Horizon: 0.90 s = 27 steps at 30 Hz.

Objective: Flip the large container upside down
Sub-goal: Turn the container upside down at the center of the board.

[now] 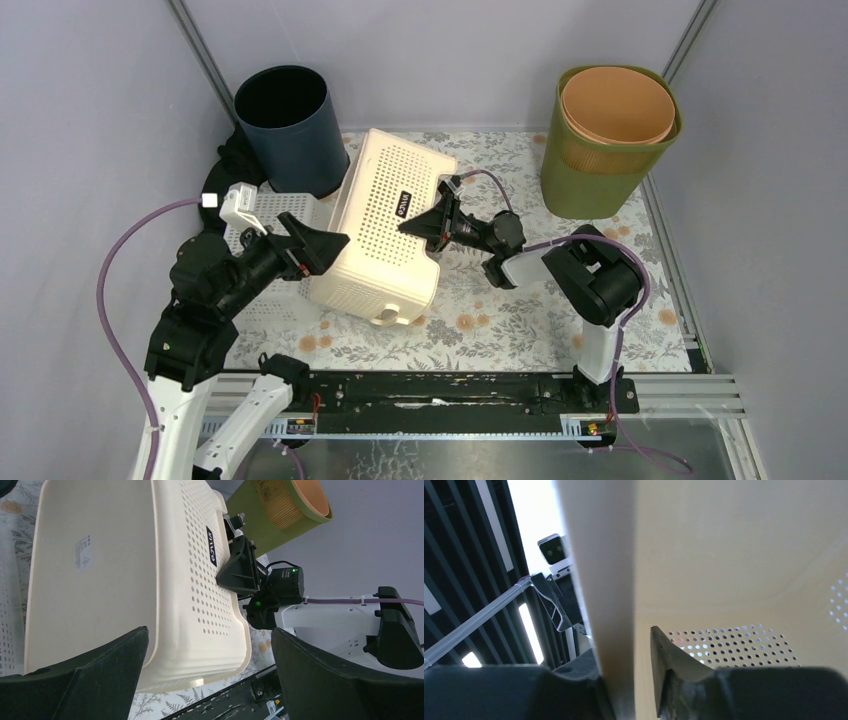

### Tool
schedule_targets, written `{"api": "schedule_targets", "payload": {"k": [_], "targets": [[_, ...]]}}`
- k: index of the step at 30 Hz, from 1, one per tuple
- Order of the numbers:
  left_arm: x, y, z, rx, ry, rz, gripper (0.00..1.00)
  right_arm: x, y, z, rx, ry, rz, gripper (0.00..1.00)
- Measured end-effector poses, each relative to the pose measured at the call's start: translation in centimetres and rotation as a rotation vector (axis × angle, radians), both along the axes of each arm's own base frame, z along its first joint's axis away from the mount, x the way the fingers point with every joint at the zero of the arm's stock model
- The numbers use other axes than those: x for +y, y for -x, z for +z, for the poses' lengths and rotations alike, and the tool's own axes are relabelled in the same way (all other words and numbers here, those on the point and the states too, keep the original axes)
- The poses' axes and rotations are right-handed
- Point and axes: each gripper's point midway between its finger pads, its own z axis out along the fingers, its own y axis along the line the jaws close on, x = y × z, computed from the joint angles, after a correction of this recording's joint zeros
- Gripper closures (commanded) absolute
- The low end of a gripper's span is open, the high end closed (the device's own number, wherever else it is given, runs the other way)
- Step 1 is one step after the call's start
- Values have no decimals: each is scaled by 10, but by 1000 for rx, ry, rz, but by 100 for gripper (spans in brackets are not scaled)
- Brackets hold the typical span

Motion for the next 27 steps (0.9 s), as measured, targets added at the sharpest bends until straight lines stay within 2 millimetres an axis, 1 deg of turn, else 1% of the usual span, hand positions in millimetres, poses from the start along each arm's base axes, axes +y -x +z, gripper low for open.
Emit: {"api": "schedule_targets", "payload": {"k": [3, 8, 11, 20, 27], "targets": [[0, -1, -5, 11, -3, 0, 0, -3, 1, -9, 17, 17, -2, 60], [-1, -2, -9, 20, -5, 0, 0, -8, 3, -13, 29, 28, -6, 59], [-1, -2, -10, 23, -6, 0, 0, -14, 4, -15, 37, 35, -12, 56], [-1, -4, -17, 39, -10, -1, 0, -38, 7, -24, 81, 62, -32, 55], [-2, -5, -19, 42, -10, -1, 0, -48, 13, -25, 59, 75, -38, 55]]}}
